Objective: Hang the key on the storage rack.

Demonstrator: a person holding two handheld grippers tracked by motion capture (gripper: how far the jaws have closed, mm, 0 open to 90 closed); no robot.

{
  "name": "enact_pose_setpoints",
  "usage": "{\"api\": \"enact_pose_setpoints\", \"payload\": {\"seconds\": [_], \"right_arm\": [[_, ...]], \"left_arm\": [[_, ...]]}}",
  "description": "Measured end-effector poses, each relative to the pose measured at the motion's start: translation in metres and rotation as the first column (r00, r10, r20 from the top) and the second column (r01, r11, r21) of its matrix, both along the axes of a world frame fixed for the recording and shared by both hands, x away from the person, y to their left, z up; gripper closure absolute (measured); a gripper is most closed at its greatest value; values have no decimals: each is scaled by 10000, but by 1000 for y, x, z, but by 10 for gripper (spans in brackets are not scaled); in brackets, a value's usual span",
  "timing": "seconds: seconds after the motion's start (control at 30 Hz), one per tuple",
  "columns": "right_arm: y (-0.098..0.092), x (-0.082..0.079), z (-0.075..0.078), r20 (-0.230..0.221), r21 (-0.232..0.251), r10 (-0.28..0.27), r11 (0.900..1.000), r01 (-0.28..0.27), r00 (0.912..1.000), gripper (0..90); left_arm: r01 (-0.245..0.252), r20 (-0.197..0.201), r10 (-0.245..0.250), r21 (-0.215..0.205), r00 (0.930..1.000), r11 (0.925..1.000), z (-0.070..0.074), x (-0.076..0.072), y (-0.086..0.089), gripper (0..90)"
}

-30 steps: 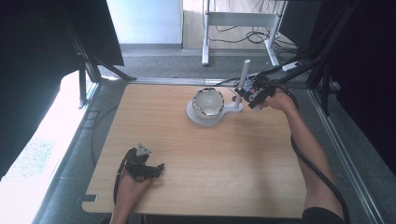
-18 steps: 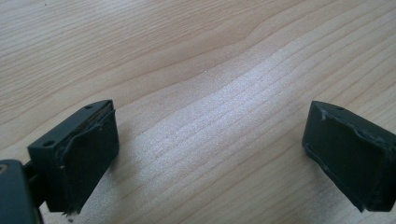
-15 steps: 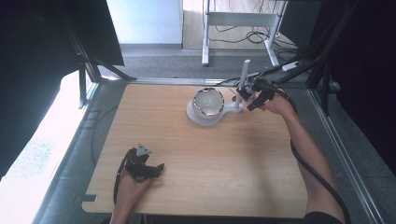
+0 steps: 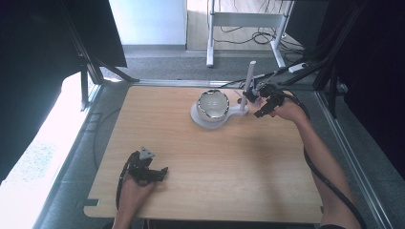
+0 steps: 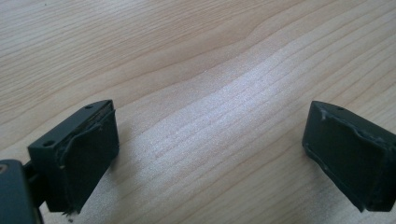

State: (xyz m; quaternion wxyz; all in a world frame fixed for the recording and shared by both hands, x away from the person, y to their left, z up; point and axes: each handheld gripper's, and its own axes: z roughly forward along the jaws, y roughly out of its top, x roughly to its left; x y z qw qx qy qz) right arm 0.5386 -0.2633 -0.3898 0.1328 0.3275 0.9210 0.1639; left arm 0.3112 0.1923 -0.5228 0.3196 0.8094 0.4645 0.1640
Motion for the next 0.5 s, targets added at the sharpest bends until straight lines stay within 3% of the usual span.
{"api": "enact_pose_setpoints", "payload": {"seconds": [0.5], "right_arm": [[4,-34,10,242,280,698,9971,-704,9973,127]], "left_arm": [[-1,0,1,1,10000,10000,0,0,0,37]]}}
